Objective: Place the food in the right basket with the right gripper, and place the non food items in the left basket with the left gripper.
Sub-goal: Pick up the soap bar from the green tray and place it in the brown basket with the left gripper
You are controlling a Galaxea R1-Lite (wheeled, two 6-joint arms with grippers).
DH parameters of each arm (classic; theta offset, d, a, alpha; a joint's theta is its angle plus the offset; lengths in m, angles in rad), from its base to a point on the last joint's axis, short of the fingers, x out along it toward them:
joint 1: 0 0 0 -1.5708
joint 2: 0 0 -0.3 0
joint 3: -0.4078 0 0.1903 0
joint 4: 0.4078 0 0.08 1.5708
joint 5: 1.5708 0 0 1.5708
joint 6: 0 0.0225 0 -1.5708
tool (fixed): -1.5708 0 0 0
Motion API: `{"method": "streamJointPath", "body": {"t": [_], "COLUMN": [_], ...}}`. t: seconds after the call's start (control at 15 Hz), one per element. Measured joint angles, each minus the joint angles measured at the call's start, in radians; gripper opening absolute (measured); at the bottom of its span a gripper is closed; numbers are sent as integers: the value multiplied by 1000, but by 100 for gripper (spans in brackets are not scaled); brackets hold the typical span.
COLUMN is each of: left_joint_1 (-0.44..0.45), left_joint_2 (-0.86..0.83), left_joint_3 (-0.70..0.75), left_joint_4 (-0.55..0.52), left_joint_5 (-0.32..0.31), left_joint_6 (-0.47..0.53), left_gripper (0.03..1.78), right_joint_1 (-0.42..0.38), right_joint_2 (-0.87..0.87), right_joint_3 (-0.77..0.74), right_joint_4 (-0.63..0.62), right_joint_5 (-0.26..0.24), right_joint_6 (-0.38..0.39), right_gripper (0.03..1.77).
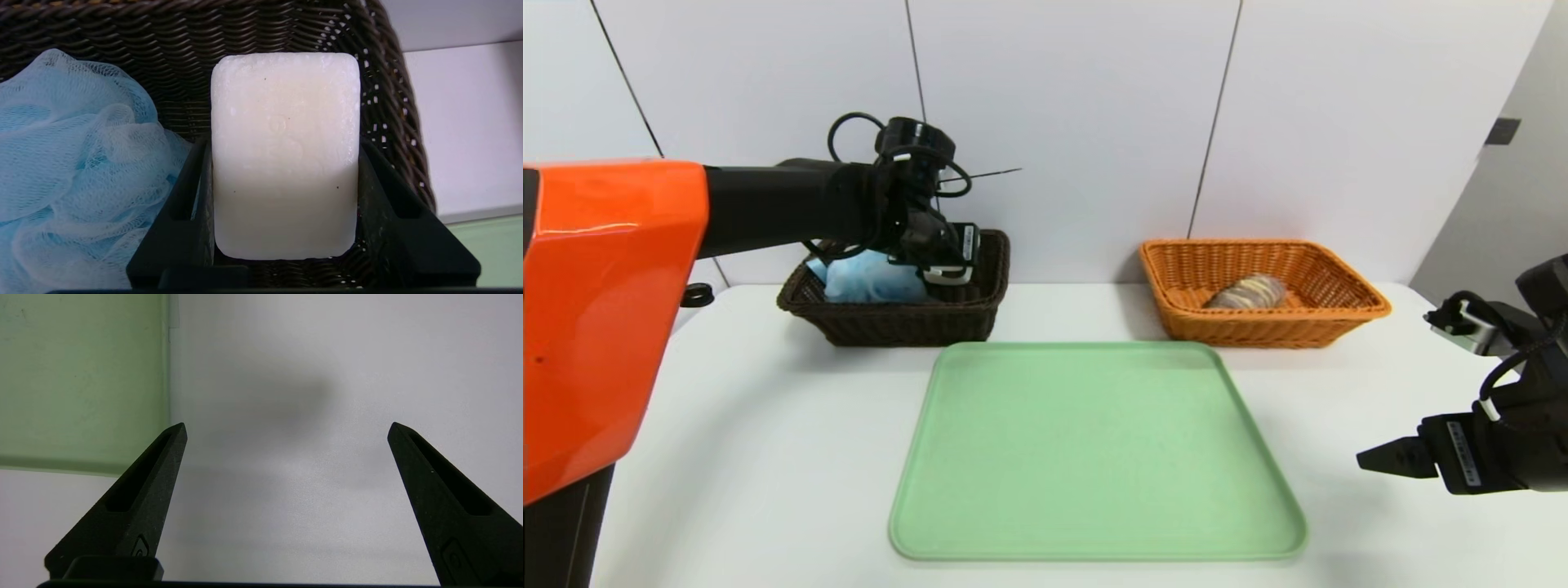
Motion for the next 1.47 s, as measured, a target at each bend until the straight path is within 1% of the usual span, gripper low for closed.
{"method": "streamJointPath", "body": {"t": [0.4,0.53,0.67,1.27,1.47], "left_joint_1": [25,26,24,26,28], "left_joint_2": [53,65,74,92,92], "left_joint_3": [0,0,0,0,0], "left_joint_4": [-32,-47,-48,-50,-51], "left_joint_5": [-1,-21,-31,-31,-31], "left_joint_6": [10,10,10,10,11], "left_gripper": [97,97,97,97,121], "right_joint_1": [11,11,10,11,10], "right_joint_2": [0,0,0,0,-1], "right_joint_3": [-4,-5,-5,-5,-5], "right_joint_4": [-2,-2,-2,-2,-2], "right_joint_5": [0,0,0,0,0], "right_joint_6": [-1,-1,-1,-1,-1], "right_gripper": [170,170,170,170,170]}}
